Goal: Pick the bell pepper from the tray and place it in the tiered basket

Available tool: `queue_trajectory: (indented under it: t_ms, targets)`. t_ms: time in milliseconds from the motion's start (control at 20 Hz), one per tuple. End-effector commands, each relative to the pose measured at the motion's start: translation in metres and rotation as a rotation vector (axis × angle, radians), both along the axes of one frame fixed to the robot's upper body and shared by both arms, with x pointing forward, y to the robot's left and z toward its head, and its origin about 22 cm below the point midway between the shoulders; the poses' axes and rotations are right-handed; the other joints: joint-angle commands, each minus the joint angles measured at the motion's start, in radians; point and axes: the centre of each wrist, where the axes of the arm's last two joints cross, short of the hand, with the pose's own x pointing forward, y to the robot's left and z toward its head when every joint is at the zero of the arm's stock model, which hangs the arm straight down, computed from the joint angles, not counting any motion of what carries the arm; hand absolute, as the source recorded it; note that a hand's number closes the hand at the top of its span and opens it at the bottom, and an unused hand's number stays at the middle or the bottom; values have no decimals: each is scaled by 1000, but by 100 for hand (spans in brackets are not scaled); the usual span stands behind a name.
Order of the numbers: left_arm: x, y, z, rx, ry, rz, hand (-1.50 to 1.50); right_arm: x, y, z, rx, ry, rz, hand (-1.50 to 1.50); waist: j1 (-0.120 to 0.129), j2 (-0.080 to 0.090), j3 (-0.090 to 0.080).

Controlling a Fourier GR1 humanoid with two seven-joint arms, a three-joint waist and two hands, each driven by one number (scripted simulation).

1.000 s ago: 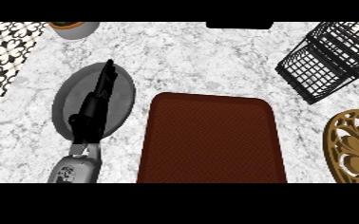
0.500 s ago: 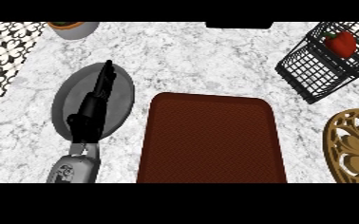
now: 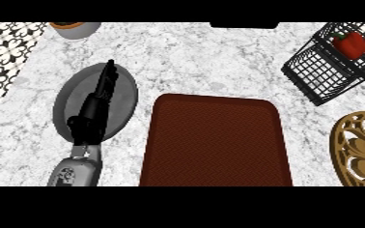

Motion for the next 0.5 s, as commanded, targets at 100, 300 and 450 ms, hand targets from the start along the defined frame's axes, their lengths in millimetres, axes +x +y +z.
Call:
queue_trajectory:
  t_ms: [100, 300, 450]
  targets:
    - [3, -10, 4, -6, 9, -6, 0, -65, -54, -5, 171, -27, -41, -150, -12, 6, 5]
    - [3, -6, 6, -12, -8, 9, 0, -103, -76, -11, 166, -33, -53, -150, -22, 11, 10]
    - [-5, 5, 3, -10, -20, 7, 0, -119, -85, -20, 185, -37, -43, -150, -9, 8, 11]
